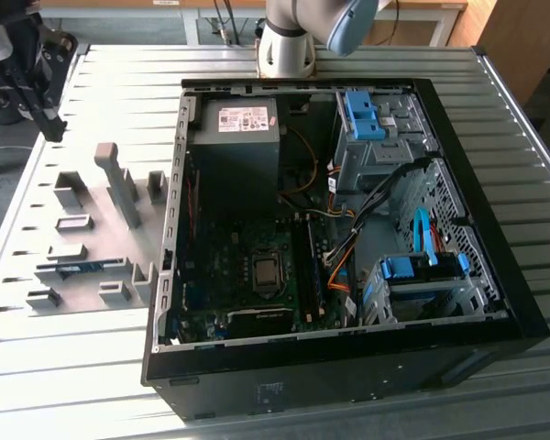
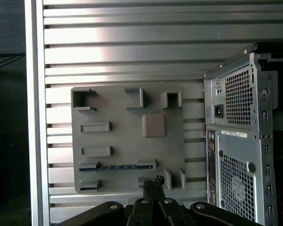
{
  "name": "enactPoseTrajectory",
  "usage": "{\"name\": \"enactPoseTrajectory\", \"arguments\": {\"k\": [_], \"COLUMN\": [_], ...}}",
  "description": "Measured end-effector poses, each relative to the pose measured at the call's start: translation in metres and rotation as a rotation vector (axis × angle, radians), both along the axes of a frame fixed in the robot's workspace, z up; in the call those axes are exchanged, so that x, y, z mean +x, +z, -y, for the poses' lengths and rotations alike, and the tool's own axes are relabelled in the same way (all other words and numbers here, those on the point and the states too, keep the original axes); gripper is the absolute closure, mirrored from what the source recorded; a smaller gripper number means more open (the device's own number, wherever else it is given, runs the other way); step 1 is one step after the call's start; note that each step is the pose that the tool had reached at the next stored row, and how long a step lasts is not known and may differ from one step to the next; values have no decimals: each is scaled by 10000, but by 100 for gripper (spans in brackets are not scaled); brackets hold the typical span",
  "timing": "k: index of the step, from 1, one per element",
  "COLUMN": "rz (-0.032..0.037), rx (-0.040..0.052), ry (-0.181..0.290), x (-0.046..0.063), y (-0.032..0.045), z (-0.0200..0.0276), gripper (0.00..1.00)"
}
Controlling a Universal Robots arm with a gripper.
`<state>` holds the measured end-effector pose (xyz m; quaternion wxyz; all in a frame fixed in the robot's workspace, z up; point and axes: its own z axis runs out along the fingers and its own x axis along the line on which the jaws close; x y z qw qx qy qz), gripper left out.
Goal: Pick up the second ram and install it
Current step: 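Reach for the second ram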
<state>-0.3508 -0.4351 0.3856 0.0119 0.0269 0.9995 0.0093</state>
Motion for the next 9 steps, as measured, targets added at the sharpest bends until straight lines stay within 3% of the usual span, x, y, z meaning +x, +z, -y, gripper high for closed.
{"name": "enactPoseTrajectory", "arguments": {"k": [4, 6, 9], "rz": [-2, -27, -270], "rx": [-1, 2, 0], "ry": [4, 4, 4], "x": [-179, -206, -209], "y": [-4, -6, -6], "z": [1, 1, 1], "gripper": [89, 89, 89]}}
